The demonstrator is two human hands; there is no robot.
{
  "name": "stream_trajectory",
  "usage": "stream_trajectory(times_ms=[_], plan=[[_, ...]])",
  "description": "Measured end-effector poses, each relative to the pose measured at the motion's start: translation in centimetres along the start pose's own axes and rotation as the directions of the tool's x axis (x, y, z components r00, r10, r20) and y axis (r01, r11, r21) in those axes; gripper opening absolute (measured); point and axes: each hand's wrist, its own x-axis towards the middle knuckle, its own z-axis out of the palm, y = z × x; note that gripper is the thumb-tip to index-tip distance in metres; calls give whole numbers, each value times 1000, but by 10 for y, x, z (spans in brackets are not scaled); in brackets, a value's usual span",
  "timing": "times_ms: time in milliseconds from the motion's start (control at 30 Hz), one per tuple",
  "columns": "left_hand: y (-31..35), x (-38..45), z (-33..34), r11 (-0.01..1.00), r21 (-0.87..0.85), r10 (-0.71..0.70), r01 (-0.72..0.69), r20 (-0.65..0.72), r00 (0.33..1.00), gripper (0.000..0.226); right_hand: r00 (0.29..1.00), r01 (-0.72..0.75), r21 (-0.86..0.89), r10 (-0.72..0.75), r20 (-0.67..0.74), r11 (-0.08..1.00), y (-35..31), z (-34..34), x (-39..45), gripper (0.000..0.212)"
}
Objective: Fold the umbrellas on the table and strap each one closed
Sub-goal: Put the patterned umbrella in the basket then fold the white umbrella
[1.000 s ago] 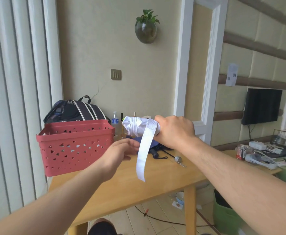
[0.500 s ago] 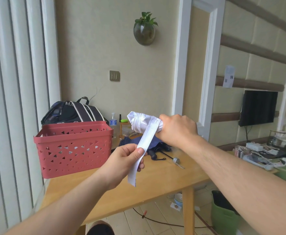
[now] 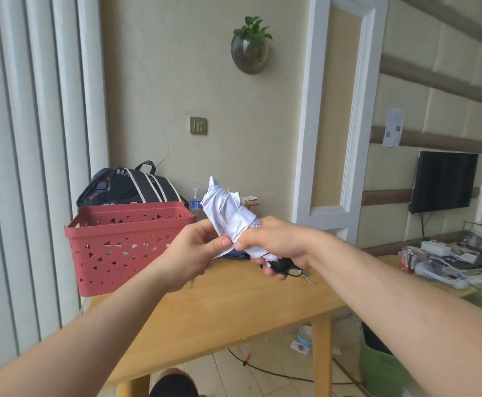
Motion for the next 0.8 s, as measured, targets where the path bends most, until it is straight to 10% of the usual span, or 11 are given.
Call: stream_trajectory(times_ms=[433,667,800], plan=[[21,-7,13,982,-144,124,-119,29,992,45,761,-146,331,-108,640,932,33,-12,9,45],[15,-5,12,991,-105,66,-84,-168,984,48,978,81,340,-141,154,937,37,-3,6,43],[9,1,14,993,-109,-8,-40,-407,913,46,926,290,-59,-296,-235,955,32,10,4,40]])
